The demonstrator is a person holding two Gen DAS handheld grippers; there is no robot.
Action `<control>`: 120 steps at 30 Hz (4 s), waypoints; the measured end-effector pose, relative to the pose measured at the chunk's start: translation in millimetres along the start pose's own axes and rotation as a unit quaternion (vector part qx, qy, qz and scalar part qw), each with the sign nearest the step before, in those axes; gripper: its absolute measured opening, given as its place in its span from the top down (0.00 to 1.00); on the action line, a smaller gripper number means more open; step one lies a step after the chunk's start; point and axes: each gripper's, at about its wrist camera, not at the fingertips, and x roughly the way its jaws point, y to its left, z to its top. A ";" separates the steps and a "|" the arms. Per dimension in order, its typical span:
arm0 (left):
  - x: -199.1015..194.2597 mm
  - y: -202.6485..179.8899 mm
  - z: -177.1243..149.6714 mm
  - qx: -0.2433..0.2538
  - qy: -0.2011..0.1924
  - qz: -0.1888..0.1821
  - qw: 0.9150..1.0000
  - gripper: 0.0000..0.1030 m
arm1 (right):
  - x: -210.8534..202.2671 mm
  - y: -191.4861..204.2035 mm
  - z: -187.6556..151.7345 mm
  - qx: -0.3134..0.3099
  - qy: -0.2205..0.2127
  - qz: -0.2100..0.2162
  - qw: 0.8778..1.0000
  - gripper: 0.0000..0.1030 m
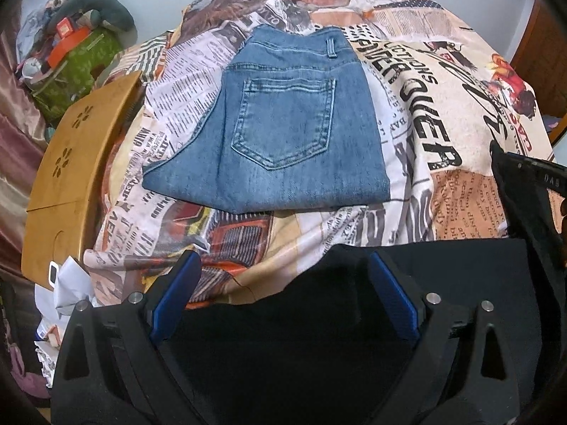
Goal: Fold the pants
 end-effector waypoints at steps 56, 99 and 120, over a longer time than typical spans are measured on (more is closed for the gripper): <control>-74.9 -121.4 -79.5 0.085 0.061 -0.102 0.989 0.07 | -265.1 -80.3 -96.2 0.055 -0.199 -0.020 0.978 0.92; -156.5 38.1 -79.9 -0.036 -0.084 -0.024 0.996 0.02 | -209.5 39.0 -118.9 -0.040 -0.157 -0.054 0.985 0.41; -53.8 158.0 -115.2 -0.126 0.028 0.004 0.992 0.02 | -70.0 201.7 -47.6 -0.193 -0.022 0.044 0.980 0.38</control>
